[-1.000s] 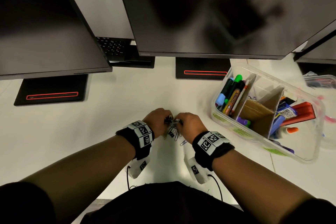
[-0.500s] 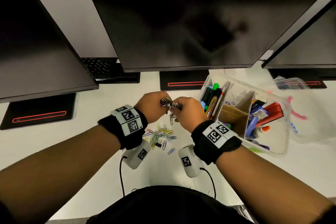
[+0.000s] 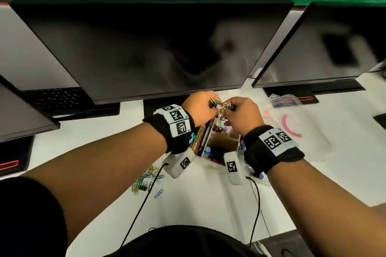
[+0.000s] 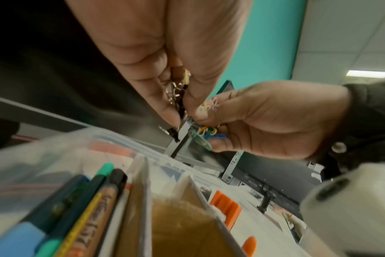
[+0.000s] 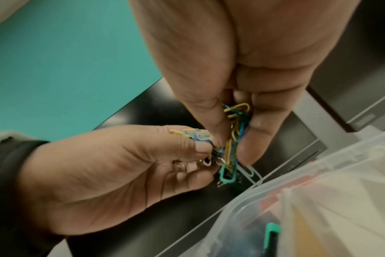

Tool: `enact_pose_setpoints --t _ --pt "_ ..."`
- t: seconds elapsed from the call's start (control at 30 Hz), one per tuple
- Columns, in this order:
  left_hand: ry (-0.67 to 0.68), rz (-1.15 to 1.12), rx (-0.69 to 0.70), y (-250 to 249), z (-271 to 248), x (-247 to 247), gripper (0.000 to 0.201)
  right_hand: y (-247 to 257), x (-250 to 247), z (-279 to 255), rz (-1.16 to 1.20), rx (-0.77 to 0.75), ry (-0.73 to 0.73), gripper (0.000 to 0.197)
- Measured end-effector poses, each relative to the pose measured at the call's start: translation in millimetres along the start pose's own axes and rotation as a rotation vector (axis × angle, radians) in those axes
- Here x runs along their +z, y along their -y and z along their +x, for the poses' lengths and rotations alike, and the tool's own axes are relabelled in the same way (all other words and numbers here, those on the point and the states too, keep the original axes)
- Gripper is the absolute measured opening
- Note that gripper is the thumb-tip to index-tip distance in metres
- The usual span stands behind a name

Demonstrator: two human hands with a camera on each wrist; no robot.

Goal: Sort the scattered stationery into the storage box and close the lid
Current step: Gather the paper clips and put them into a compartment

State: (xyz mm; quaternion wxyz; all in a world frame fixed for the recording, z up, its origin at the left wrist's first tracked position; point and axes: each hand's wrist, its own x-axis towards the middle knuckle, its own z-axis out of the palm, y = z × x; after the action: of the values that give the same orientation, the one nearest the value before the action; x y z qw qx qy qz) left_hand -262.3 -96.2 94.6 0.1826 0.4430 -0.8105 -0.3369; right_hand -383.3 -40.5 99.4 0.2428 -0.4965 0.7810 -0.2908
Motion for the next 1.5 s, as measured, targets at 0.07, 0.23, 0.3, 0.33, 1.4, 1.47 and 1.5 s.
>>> enact_pose_setpoints --t 0.07,0.23,0.3,0.33,1.4,1.47,1.5 --pt "0.03 -0.006 -0.02 -3 7 16 0.03 -12 -5 8 -0.015 0.042 -0.006 0.012" --pt "0.208 -0.194 -0.094 2 18 40 0.052 -31 -5 17 -0.137 0.109 0.038 0.024" --pt "0.201 -0.238 -0.089 6 19 40 0.049 -34 -3 16 -0.179 0.121 0.078 0.027" --pt "0.191 -0.249 -0.086 8 18 37 0.047 -34 -2 15 -0.181 0.122 0.086 0.026" --pt "0.366 0.293 -0.553 215 -171 -13 0.093 -5 191 -88 -0.591 -0.123 0.829 0.106" --pt "0.347 0.261 -0.531 215 -171 -6 0.094 -3 199 -87 -0.556 -0.125 0.81 0.104" --pt "0.342 0.244 -0.521 214 -171 -2 0.094 -2 202 -87 -0.535 -0.121 0.798 0.103"
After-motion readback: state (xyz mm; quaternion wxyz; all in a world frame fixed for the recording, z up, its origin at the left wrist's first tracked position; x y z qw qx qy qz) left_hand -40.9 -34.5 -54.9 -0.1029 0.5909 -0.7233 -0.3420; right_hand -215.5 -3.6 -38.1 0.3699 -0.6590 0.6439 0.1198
